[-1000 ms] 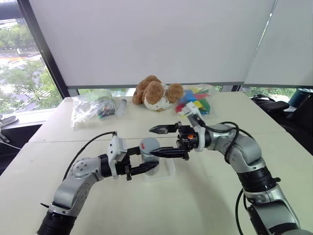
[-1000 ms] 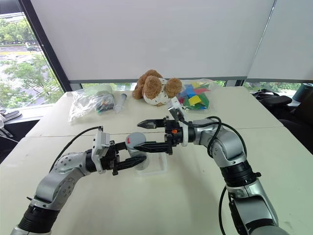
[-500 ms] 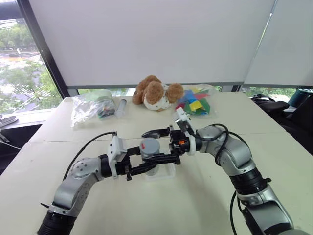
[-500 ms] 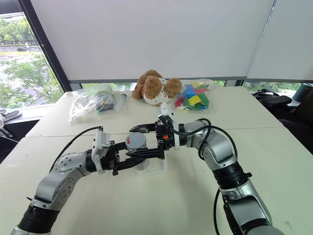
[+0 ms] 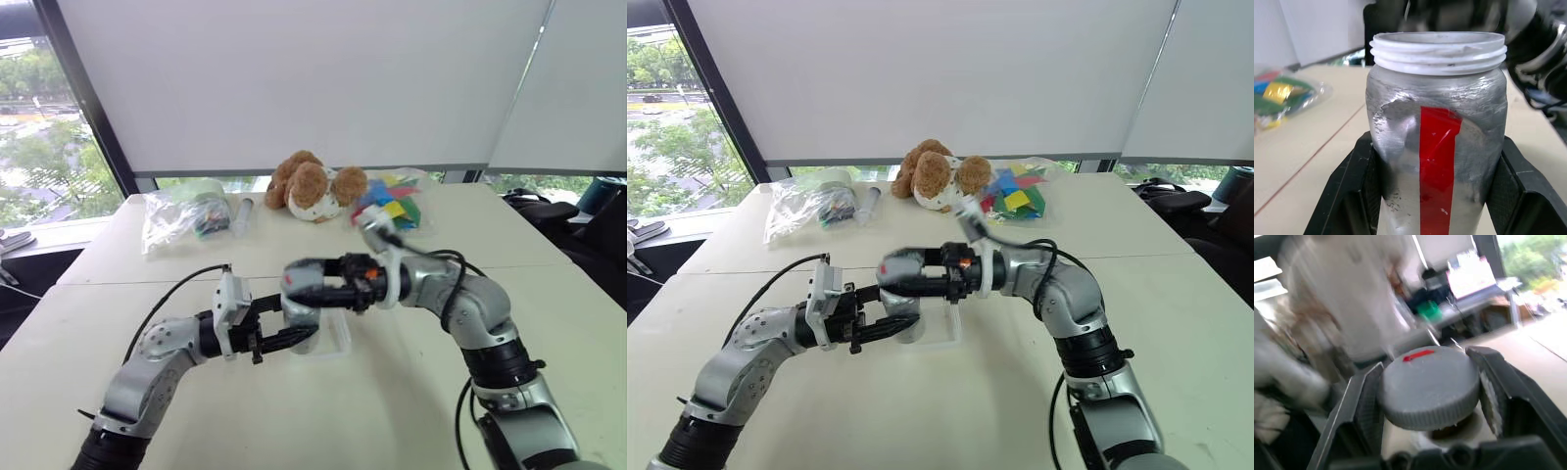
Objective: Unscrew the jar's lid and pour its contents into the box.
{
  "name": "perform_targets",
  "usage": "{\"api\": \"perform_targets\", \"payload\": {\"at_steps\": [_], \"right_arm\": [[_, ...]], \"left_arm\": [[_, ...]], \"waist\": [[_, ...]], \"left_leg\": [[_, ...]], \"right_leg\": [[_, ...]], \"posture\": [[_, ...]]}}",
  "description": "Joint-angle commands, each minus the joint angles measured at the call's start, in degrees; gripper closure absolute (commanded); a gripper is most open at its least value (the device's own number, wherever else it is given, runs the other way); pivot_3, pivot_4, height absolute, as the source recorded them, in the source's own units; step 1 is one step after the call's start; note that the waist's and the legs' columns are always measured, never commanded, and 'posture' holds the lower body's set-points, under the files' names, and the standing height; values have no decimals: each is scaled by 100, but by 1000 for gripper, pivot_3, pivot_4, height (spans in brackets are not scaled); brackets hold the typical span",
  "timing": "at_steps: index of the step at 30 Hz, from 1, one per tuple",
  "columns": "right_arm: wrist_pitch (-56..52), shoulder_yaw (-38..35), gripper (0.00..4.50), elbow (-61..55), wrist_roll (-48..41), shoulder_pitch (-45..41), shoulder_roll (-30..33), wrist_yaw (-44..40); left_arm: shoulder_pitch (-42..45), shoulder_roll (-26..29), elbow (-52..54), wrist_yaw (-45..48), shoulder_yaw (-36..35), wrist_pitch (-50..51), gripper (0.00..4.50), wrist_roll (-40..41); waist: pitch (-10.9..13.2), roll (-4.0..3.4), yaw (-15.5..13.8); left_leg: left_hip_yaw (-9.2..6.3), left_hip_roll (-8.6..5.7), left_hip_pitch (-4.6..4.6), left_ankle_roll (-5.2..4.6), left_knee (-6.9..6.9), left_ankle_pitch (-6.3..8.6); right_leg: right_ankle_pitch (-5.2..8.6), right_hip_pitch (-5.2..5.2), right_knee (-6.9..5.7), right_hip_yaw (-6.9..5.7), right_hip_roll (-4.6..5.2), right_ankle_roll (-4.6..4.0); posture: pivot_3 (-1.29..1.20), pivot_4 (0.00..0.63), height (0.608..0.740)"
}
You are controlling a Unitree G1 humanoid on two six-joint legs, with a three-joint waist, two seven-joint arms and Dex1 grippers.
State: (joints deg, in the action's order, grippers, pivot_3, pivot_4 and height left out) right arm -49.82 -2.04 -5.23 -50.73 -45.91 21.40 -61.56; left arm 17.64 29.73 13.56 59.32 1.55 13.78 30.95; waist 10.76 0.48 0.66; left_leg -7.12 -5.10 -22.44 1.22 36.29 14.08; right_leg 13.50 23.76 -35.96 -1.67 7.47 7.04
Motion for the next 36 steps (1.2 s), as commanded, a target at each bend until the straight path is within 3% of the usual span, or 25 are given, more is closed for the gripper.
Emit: {"api": "perform_targets", "payload": {"at_steps": [1, 3, 5, 10, 16, 20, 22, 25, 29, 32, 36], "right_arm": [[-261, -681, 2195, -47, -513, 224, 246, 275], [82, -857, 2195, -121, -195, 614, 508, 313], [1376, -984, 2195, 22, 753, 1221, 769, 302], [3825, -1270, 2195, 1215, 2131, 2354, 1290, -4], [5473, -1378, 2195, 3093, 2720, 2579, 1292, -46], [5633, -1411, 2195, 3882, 2758, 2431, 1229, 90], [5280, -1457, 1144, 3975, 2595, 2421, 1268, 26], [4975, -1438, 22, 3635, 2481, 2668, 1408, -173], [4563, -1712, 22, 2690, 2218, 3073, 1557, 27], [4795, -2029, 22, 1755, 2169, 3299, 1833, 52], [4770, -1846, 22, 534, 1915, 3475, 2054, -374]], "left_arm": [[-12, 119, 121, 34, -250, -43, 2405, 111], [-22, 154, 173, -8, -371, 24, 2405, 215], [10, 203, 214, -86, -538, 119, 2405, 329], [47, 371, 194, -238, -943, 488, 2405, 687], [69, 510, -1, -237, -1156, 718, 2405, 848], [127, 540, -115, -214, -1168, 768, 2405, 841], [142, 554, -131, -201, -1170, 786, 2405, 846], [170, 593, -127, -164, -1182, 902, 2405, 905], [152, 729, -84, -57, -1196, 1015, 2405, 972], [305, 944, -336, -61, -1153, 530, 2405, 374], [698, 1113, -921, 11, -932, 38, 2405, -244]], "waist": [[0, 0, -26], [-1, 1, -48], [-1, 2, -70], [1, 0, -87], [1, 0, 20], [1, 0, 33], [1, 0, 21], [1, 0, 6], [1, -1, -12], [4, -6, -10], [4, -6, 1]], "left_leg": [[0, -1, 0, 0, 0, 0], [0, -3, 0, -1, 1, 0], [3, -4, 0, -2, 1, 1], [32, -3, 0, -4, -1, 2], [44, 2, 16, -4, 3, 1], [45, 4, 24, -4, 2, 1], [45, 4, 24, -4, 2, 1], [44, 3, 24, -4, 2, 1], [40, 3, 21, -4, 0, 1], [42, 2, 20, -4, 1, 2], [45, 9, 21, -4, 2, 1]], "right_leg": [[0, -1, 1, 0, 1, 0], [0, -5, 5, 0, 1, 0], [1, -8, 12, -1, 2, 1], [1, -1, 6, 4, 7, 5], [1, -10, -2, 16, 5, 3], [1, -14, -4, 22, 2, 3], [1, -14, -4, 26, 2, 2], [1, -15, -2, 30, 2, 2], [1, -14, -1, 30, 3, 3], [2, -14, 1, 32, 4, 3], [2, -14, 2, 32, -4, 3]], "posture": [[0, 150, 740], [0, 150, 740], [0, 150, 740], [0, 150, 740], [0, 150, 740], [0, 150, 740], [0, 150, 740], [0, 150, 740], [0, 150, 740], [0, 150, 740], [0, 150, 740]]}}
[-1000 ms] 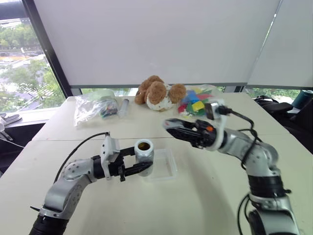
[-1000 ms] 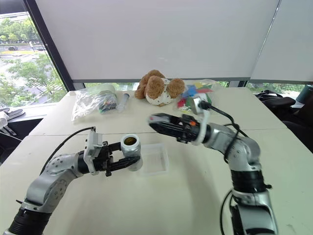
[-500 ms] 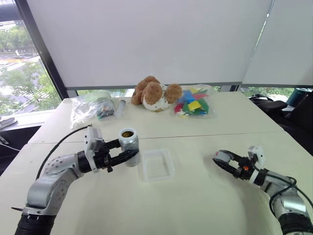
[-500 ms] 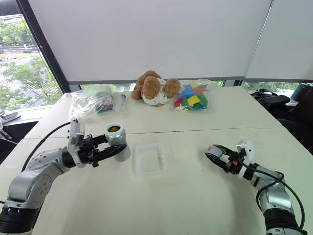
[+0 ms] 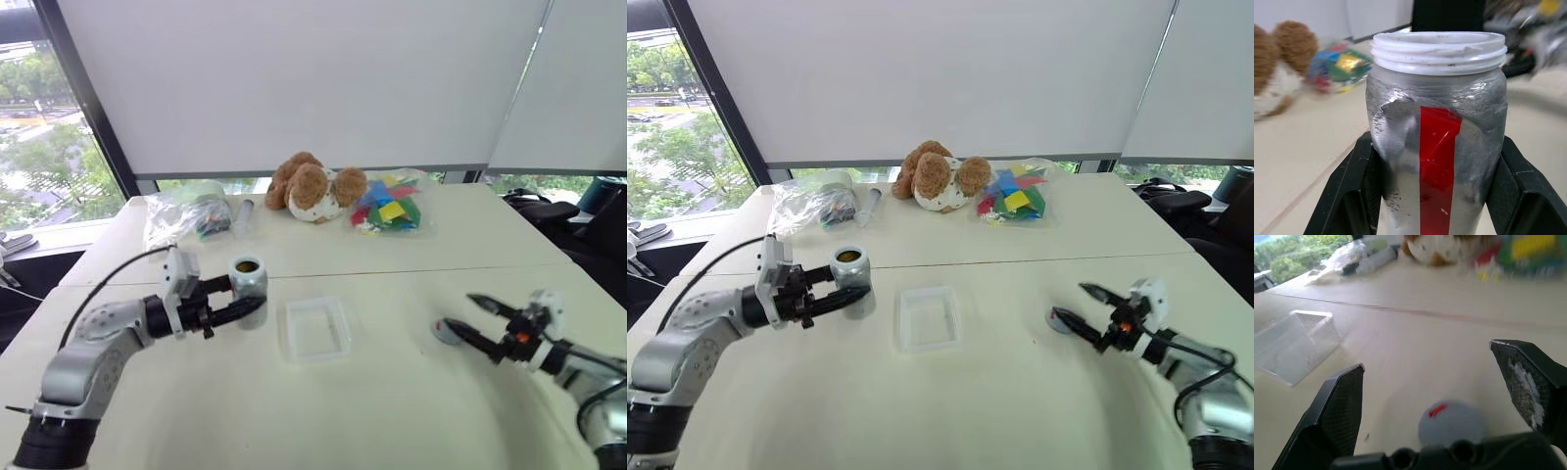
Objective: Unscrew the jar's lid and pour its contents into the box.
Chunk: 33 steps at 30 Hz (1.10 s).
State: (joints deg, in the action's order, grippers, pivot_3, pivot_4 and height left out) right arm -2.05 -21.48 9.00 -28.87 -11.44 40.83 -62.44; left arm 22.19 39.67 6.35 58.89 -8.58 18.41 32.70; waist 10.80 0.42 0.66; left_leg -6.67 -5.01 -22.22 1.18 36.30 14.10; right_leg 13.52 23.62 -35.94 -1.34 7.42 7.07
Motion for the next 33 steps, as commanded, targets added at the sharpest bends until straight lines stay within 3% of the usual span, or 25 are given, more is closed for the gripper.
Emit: {"api": "perform_targets", "payload": {"at_steps": [1, 5, 12, 15, 22, 25, 30, 33], "right_arm": [[-205, 183, 22, -1159, -428, 42, 176, -398], [-728, 657, 22, -1973, -710, -118, 285, -625], [-819, 874, 22, -2202, -666, -161, 194, -518], [-810, 810, 22, -2198, -629, 6, 222, -487], [-794, 616, 22, -2286, -600, 416, 215, -196], [-798, 578, 22, -2367, -604, 531, 180, -47], [-809, 570, 22, -2506, -602, 670, 99, 205], [-857, 581, 22, -2594, -613, 701, 60, 329]], "left_arm": [[313, 133, -305, 61, 172, -565, 2405, -599], [606, 6, -776, -60, 623, -1752, 2405, -1586], [923, -254, -1459, -619, 1129, -4073, 2405, -3038], [1201, -316, -1745, -1504, 1289, -4777, 2405, -4078], [1803, -215, -2380, -4913, 1831, -6184, 2405, -7430], [1990, -66, -2519, -6476, 2261, -6340, 2405, -8755], [2462, 121, -2595, -9251, 3448, -5258, 2405, -11292], [2618, 92, -2995, -10351, 3975, -4347, 2405, -12157]], "waist": [[0, 1, 3], [1, 3, -19], [2, 5, -140], [3, 6, -157], [2, 7, -150], [2, 7, -138], [2, 8, -151], [2, 9, -148]], "left_leg": [[0, 0, 0, 0, 0, 0], [-1, 0, -2, 0, -1, 0], [-3, -2, -15, -1, -1, 1], [-2, -3, -16, -3, -2, 2], [0, -7, -17, -4, 0, 2], [4, -7, -15, -4, -1, 2], [3, -12, -13, -4, 3, 2], [4, -15, -14, -5, 8, 2]], "right_leg": [[0, -1, 1, 0, -1, 0], [0, -2, 10, 0, 0, 1], [-3, -1, 38, -1, 2, 1], [-3, -2, 41, -1, 2, 1], [-15, -7, 48, -2, 2, 23], [-16, -6, 47, 0, 2, 25], [-17, -9, 40, -1, -3, 29], [-19, -13, 39, -1, -4, 35]], "posture": [[0, 150, 740], [0, 150, 740], [0, 150, 740], [0, 150, 740], [0, 150, 740], [0, 150, 740], [0, 150, 740], [0, 150, 740]]}}
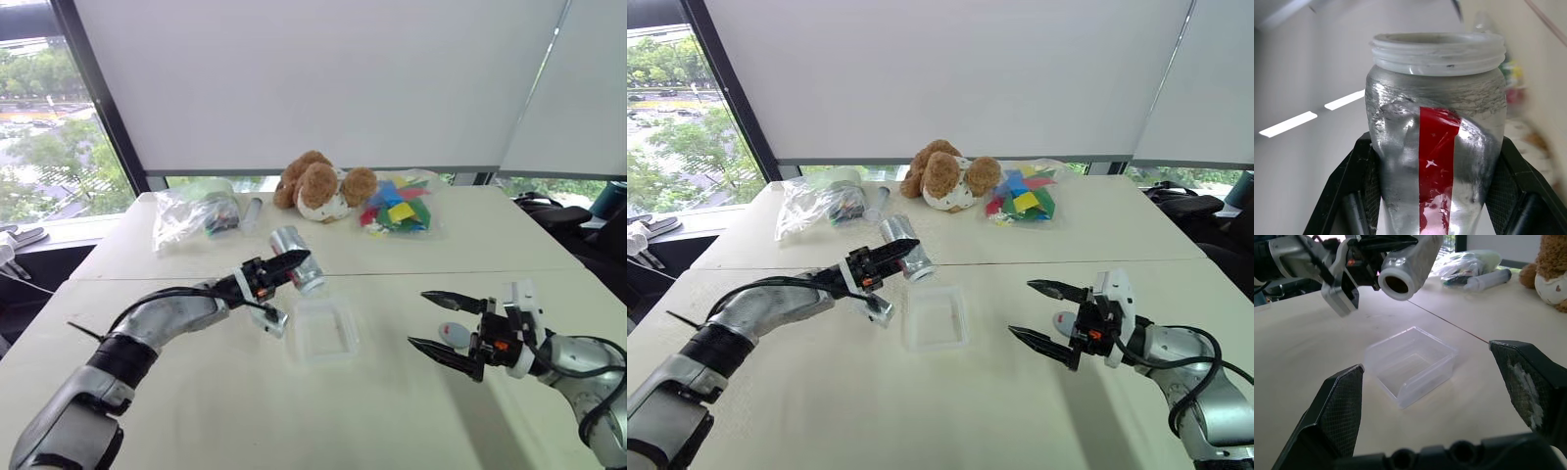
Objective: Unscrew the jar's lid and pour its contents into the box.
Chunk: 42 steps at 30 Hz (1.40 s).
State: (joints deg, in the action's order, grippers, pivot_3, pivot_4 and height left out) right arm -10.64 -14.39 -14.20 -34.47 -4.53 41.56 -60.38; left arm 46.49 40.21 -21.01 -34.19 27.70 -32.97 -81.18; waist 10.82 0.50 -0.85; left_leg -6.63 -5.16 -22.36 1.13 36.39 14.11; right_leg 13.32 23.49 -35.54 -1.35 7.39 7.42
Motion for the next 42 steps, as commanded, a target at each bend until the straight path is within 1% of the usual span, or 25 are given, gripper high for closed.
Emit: {"api": "perform_targets", "payload": {"at_steps": [1, 5, 7, 10, 13, 15, 18, 19, 20, 22, 23, 26, 27, 29, 30, 32, 34, 36, 38, 40, 42], "right_arm": [[-18, -134, 22, -303, -61, 20, -25, 163], [-58, -109, 22, -375, -72, 25, -50, 286], [-82, -85, 22, -412, -73, 19, -74, 344], [-110, -4, 22, -474, -68, 8, -156, 445], [-129, 53, 22, -499, -68, -23, -223, 497], [-136, 86, 22, -516, -69, -32, -255, 509], [-116, 101, 22, -494, -80, -33, -276, 500], [-102, 99, 22, -474, -86, -24, -278, 479], [-88, 96, 22, -450, -92, -21, -279, 458], [-64, 76, 22, -401, -117, -22, -282, 408], [-34, 56, 22, -360, -134, -37, -294, 381], [58, 28, 22, -245, -137, -77, -319, 291], [107, 34, 22, -198, -123, -98, -334, 257], [245, 74, 22, -94, -68, -150, -378, 180], [332, 104, 22, -34, -38, -190, -412, 139], [457, 210, 22, 62, 6, -303, -489, 56], [621, 306, 22, 135, 33, -428, -601, -40], [769, 418, 22, 181, 55, -599, -762, -70], [866, 564, 22, 189, 56, -777, -931, -117], [919, 651, 22, 190, 45, -865, -1025, -165], [1030, 731, 22, 241, 74, -958, -1109, -223]], "left_arm": [[211, 12, -417, -1336, 501, 1021, 2405, -946], [360, -175, -972, -2296, 1010, 1931, 2405, -1475], [482, -264, -1219, -2528, 1197, 2140, 2405, -1570], [703, -469, -1673, -2850, 1455, 2710, 2405, -1756], [858, -582, -2045, -2961, 1619, 2734, 2405, -1604], [847, -559, -2049, -3008, 1675, 2670, 2405, -1460], [663, -282, -1485, -2809, 1516, 1728, 2405, -701], [600, -214, -1395, -2556, 1355, 1176, 2405, -156], [547, -104, -1240, -2367, 1259, 796, 2405, 202], [392, 81, -1106, -1446, 904, -256, 2405, 1554], [241, 167, -992, -830, 644, -585, 2405, 2411], [-403, 362, -648, 1613, 170, -1215, 2405, 5652], [-814, 336, -212, 2611, -171, -618, 2405, 7054], [-1444, 370, 531, 3949, -839, 462, 2405, 9050], [-1747, 408, 917, 4469, -1175, 1105, 2405, 9885], [-2343, 508, 1492, 5169, -1852, 1930, 2405, 11138], [-2828, 543, 1923, 5498, -2452, 2734, 2405, 11940], [-3340, 554, 2083, 5747, -2953, 3138, 2405, 12243], [-3830, 394, 2042, 5902, -3591, 3733, 2405, 12894], [-4041, 199, 1960, 5713, -4081, 4058, 2405, 13122], [-4210, -76, 1741, 5545, -4636, 3790, 2405, 12966]], "waist": [[-1, 1, 12], [0, 3, 10], [2, 5, 5], [4, 10, -3], [4, 11, 6], [4, 10, 23], [4, 11, 30], [4, 11, 26], [4, 10, 21], [4, 10, 14], [4, 10, 13], [2, 5, 27], [0, 2, 39], [-2, -3, 51], [-2, -3, 60], [-2, -4, 105], [-1, -4, 145], [-2, -5, 153], [-2, -6, 158], [-2, -6, 157], [-3, -4, 146]], "left_leg": [[0, 0, 0, 0, 1, 0], [1, -2, 1, -1, 1, 0], [1, -3, 1, -1, 4, 0], [1, -1, -4, -1, 19, 1], [1, -1, -6, -1, 30, 1], [1, -1, -5, -2, 32, 2], [-3, 2, -5, -3, 31, 3], [-3, 7, -6, -2, 31, 4], [-3, 9, -6, -2, 31, 4], [-3, 8, -6, -2, 32, 4], [-3, 5, -6, -2, 34, 4], [0, 3, -8, -5, 45, 6], [1, 3, -7, -9, 51, 8], [3, 2, -7, -16, 60, 12], [2, 3, -8, -16, 61, 12], [-1, 5, -8, -17, 64, 12], [-4, 5, -7, -17, 63, 13], [-6, 5, -6, -18, 63, 13], [-5, 5, -2, -18, 62, 13], [-5, 6, -2, -18, 62, 13], [-7, 6, -2, -18, 63, 13]], "right_leg": [[0, 1, 0, 0, 0, 1], [0, 5, -15, -1, -2, 2], [1, 7, -27, -2, -1, 3], [5, 6, -39, -12, -1, 10], [14, 6, -46, -12, 0, 25], [15, 7, -48, -12, 0, 26], [9, 12, -51, -10, 0, 15], [3, 16, -53, -8, 2, 6], [2, 16, -54, -7, 5, 5], [1, 17, -54, -7, 11, 4], [1, 17, -55, -7, 16, 3], [1, 16, -55, -7, 23, 2], [0, 15, -55, -7, 24, 1], [0, 12, -57, -1, 27, 0], [-1, 11, -56, -1, 27, 0], [-1, 12, -58, 1, 24, -3], [-1, 10, -59, 1, 20, -4], [0, 6, -58, 1, 18, -4], [0, 5, -57, 2, 16, -4], [0, 6, -58, 3, 15, -5], [0, 5, -57, 3, 13, -5]], "posture": [[0, 150, 740], [0, 150, 740], [0, 150, 740], [0, 150, 740], [0, 150, 740], [0, 150, 740], [0, 150, 740], [0, 150, 740], [0, 150, 740], [0, 150, 740], [0, 150, 740], [0, 150, 740], [0, 150, 740], [0, 150, 740], [0, 150, 740], [0, 150, 740], [0, 150, 740], [0, 150, 740], [0, 150, 740], [0, 150, 740], [0, 150, 740]]}}
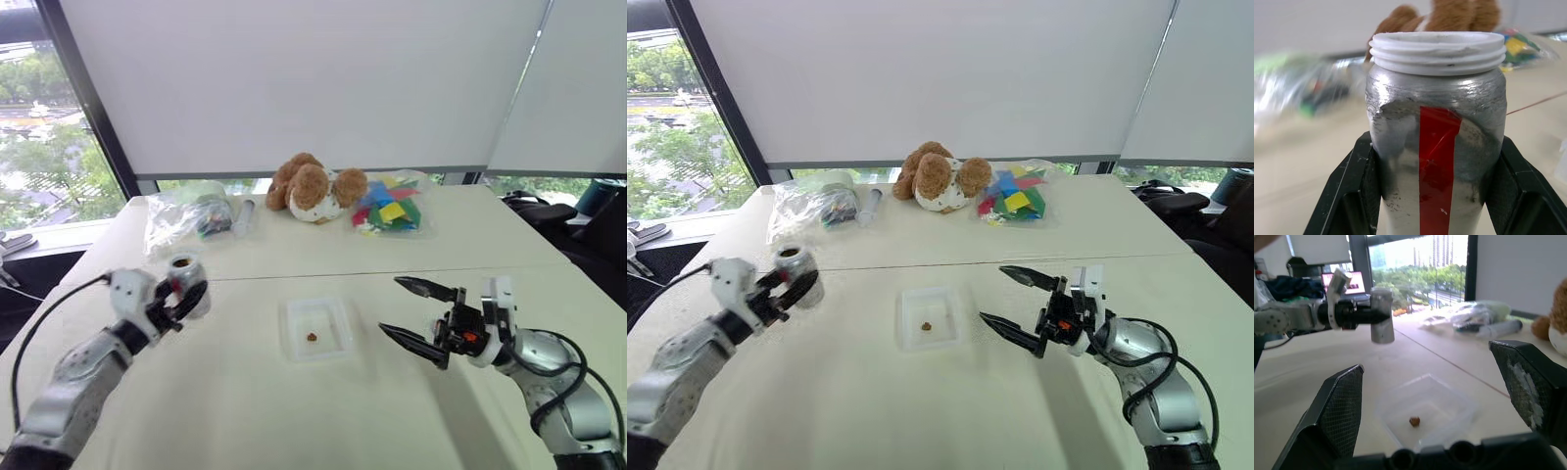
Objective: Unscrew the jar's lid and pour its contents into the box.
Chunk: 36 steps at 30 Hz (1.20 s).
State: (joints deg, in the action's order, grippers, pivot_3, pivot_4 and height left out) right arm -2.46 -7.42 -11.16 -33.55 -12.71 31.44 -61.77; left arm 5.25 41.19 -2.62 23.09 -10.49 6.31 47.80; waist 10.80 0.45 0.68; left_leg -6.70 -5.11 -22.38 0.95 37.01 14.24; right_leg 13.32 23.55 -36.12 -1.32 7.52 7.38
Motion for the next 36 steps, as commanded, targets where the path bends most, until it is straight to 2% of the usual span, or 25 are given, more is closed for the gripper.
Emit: {"api": "perform_targets", "payload": {"at_steps": [1, 6, 16, 23, 25, 26, 27, 28, 36], "right_arm": [[267, 64, 22, -31, 2, -180, -136, -108], [351, 236, 22, 64, 19, -260, -209, -304], [424, 348, 22, 284, 108, -399, -274, -392], [413, 282, 22, 276, 91, -342, -215, -380], [398, 265, 0, 262, 84, -333, -195, -372], [388, 251, 0, 259, 75, -332, -177, -374], [378, 233, 0, 259, 73, -330, -151, -378], [370, 217, 0, 260, 67, -327, -128, -383], [176, -67, 0, 62, -7, 18, 224, -359]], "left_arm": [[-160, -275, -173, -240, -1016, -246, 2405, -71], [-359, -730, -669, -484, -1541, -796, 2405, -844], [-192, -1081, -1437, -323, -1523, -1410, 2405, -1913], [-217, -1245, -1529, -125, -1565, -1374, 2405, -2027], [-234, -1255, -1510, -84, -1594, -1351, 1379, -2021], [-249, -1260, -1482, -56, -1617, -1321, 1067, -1991], [-267, -1255, -1455, -32, -1632, -1296, 478, -1987], [-280, -1258, -1427, -10, -1655, -1270, 74, -1982], [-720, -1071, -1092, 298, -1729, -1056, 74, -2080]], "waist": [[0, 3, -19], [-3, 6, -99], [-7, 13, -139], [-10, 10, -143], [-10, 10, -143], [-10, 10, -140], [-10, 10, -138], [-9, 11, -137], [-9, 12, -139]], "left_leg": [[0, 0, 0, 0, 1, 0], [1, -4, 0, 1, 4, 0], [4, -3, 2, 2, 3, 0], [5, -4, 2, 2, 3, 1], [4, -4, 2, 2, 3, 1], [4, -4, 2, 1, 3, 1], [4, -4, 2, 2, 2, 1], [4, -4, 2, 1, 2, 1], [5, -2, 0, -2, 0, 3]], "right_leg": [[0, -1, 0, 0, 0, 0], [0, -7, 7, 0, 2, 0], [0, -7, 8, 1, 2, -1], [0, -7, 8, 1, 5, -1], [0, -7, 8, 1, 4, 0], [0, -7, 8, 1, 4, -1], [0, -7, 8, 1, 4, -1], [0, -6, 8, 1, 4, 0], [0, -6, 12, 1, 4, -1]], "posture": [[0, 150, 740], [0, 150, 740], [0, 150, 740], [0, 150, 740], [0, 150, 740], [0, 150, 740], [0, 150, 740], [0, 150, 740], [0, 150, 740]]}}
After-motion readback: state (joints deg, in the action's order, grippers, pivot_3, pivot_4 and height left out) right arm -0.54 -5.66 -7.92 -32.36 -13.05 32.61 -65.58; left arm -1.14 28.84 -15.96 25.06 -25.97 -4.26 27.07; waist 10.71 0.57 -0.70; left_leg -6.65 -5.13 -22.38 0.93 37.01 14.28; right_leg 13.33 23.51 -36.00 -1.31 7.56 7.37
